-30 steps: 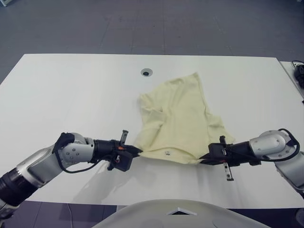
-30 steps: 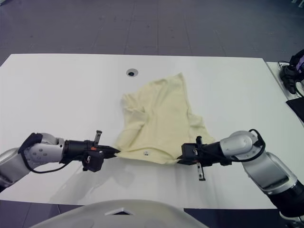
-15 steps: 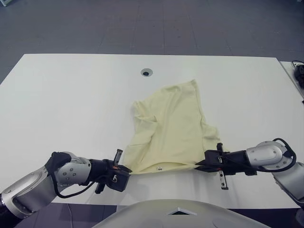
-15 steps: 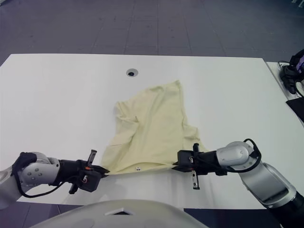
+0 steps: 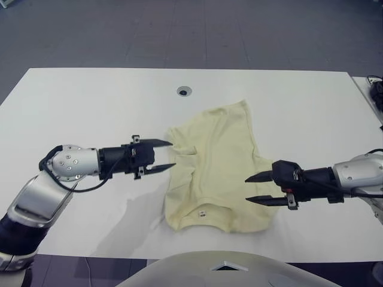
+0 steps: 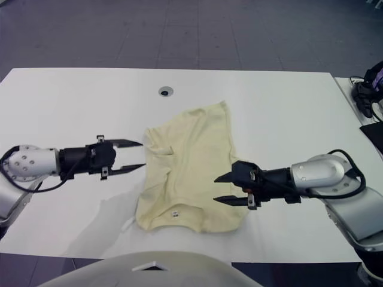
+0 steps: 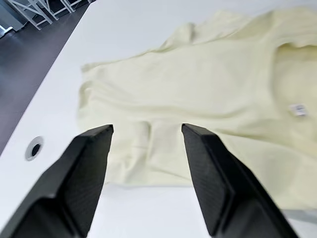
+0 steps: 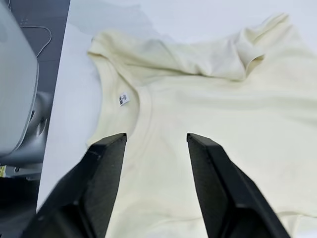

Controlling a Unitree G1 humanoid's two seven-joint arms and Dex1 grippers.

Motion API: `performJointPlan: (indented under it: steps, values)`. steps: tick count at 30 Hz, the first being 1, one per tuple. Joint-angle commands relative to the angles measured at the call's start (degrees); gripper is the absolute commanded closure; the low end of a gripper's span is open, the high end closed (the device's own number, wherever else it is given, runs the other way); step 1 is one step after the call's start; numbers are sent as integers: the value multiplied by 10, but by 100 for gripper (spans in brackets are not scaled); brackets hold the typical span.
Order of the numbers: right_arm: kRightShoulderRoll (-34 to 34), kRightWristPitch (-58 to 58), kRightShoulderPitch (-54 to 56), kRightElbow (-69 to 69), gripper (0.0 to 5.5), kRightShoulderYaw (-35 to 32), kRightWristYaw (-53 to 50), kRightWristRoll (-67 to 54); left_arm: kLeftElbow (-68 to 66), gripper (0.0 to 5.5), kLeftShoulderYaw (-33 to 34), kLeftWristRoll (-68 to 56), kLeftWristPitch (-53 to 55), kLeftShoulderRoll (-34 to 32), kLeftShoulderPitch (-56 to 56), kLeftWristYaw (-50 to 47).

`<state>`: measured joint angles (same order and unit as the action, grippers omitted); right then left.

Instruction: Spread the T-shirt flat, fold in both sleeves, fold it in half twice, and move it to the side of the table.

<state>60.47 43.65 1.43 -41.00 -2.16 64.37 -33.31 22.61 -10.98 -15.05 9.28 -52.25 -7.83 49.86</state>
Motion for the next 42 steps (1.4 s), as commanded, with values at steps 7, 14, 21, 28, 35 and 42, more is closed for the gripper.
performJointPlan:
  steps: [7,14,21,28,35,42]
  values:
    - [-51,-13,5,74,156,58,-90,60,-90,115,-24,-28,138,135,-14,-26]
    - [-77,-13,-21,114,34,60,-128,77,-64,200,24,-83,279,159,-14,-63]
    - [-82,-23,-24,117,10,72,-135,92,-72,322,12,-89,323,168,3,-68]
    - [-83,-24,-20,114,10,79,-134,98,-115,442,-6,-61,297,189,-6,-72]
    - [-82,-31,-19,117,10,87,-134,108,-125,384,-4,-57,294,203,-8,-74]
    - [-83,-36,-17,118,10,96,-134,117,-138,258,-9,-48,292,201,-8,-72]
